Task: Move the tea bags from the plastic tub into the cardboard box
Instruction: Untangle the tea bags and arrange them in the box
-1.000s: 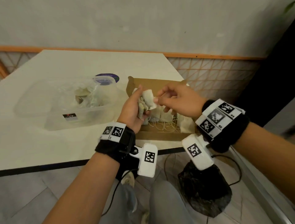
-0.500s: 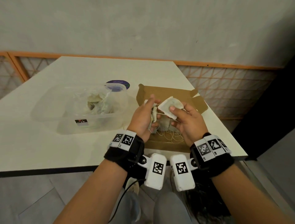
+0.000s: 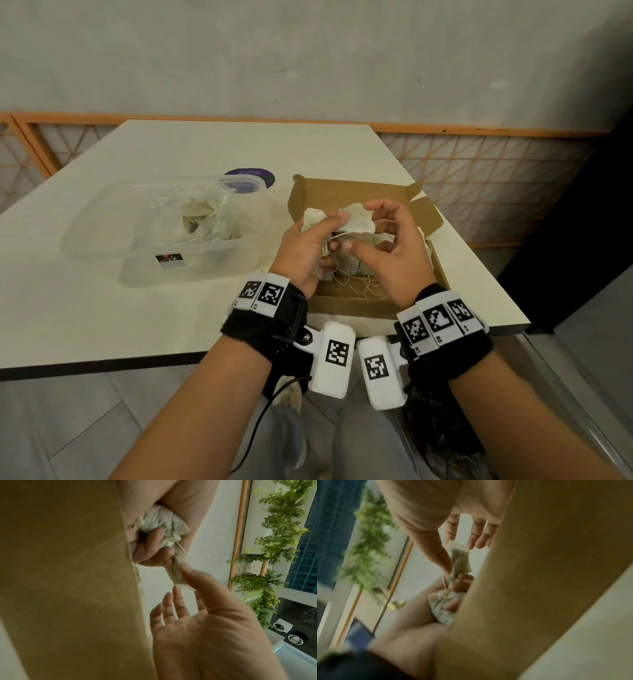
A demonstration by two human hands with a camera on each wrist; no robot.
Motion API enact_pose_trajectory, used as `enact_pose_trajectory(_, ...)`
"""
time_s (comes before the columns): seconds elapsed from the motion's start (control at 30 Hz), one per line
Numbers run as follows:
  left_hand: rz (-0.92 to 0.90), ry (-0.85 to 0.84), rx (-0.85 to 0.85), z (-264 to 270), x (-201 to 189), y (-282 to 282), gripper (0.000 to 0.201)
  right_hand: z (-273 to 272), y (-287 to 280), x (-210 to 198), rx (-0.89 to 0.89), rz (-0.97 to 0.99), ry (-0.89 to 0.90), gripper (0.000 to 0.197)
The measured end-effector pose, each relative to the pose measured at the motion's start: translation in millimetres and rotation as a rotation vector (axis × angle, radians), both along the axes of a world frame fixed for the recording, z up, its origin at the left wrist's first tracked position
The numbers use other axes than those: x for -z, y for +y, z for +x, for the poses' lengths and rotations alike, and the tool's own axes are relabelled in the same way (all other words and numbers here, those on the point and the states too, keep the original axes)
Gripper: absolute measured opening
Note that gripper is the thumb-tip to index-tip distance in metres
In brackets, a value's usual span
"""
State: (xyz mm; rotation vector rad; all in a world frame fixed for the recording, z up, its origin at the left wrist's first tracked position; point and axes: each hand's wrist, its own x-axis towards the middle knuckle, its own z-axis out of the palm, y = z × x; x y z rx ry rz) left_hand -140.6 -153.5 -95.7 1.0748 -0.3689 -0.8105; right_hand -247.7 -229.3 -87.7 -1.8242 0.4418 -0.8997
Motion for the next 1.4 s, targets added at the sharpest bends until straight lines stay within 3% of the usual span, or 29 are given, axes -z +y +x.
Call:
enact_pose_trajectory(0.07, 0.025, -0.012, 0.012, 0, -1, 0, 0.03, 0, 1, -2, 0.047, -0.226, 0.11, 0.042)
enact_pose_trajectory(0.13, 0.031, -0.016, 0.017, -1, -3, 1, 0.024, 1, -3, -7, 0.104, -0.397, 0.15, 0.031)
enact_pose_trajectory(0.27, 0.004, -0.005, 0.069, -1, -15, 5, 0.012, 3, -14, -34, 0.092, -0.566, 0.214, 0.01)
enact_pose_trajectory(0.47, -0.092, 0.081, 0.032, 19, -27, 24, 0.012, -2, -35, -71, 0.066, -0.368, 0.34, 0.004)
enact_pose_trajectory(0.73, -0.164, 0.113, 0.018, 30, -19, 51, 0.012, -4, -61, -77, 0.216, -0.282, 0.51, 0.008)
enact_pose_trajectory(0.97, -0.126, 0.014, 0.021, 27, -11, 52, 0.009, 18, -25, -78, -0.181, -0.135, 0.738, 0.004)
enact_pose_trajectory(1.03, -0.143, 0.084, 0.034, 27, -6, 50, 0.01, 28, -15, -77, -0.328, -0.149, 0.878, 0.006)
enact_pose_trajectory(1.13, -0.21, 0.33, 0.021, 32, 3, 50, 0.009, 45, -4, -67, -0.424, -0.176, 1.045, 0.01)
enact_pose_trajectory(1.27, -0.181, 0.52, -0.021, 42, 16, 50, 0.012, 64, -6, -51, -0.368, -0.097, 1.012, 0.017)
enact_pose_trajectory(1.4, -0.156, 0.668, -0.016, 49, 21, 51, 0.017, 70, -9, -46, -0.285, -0.045, 0.988, 0.012)
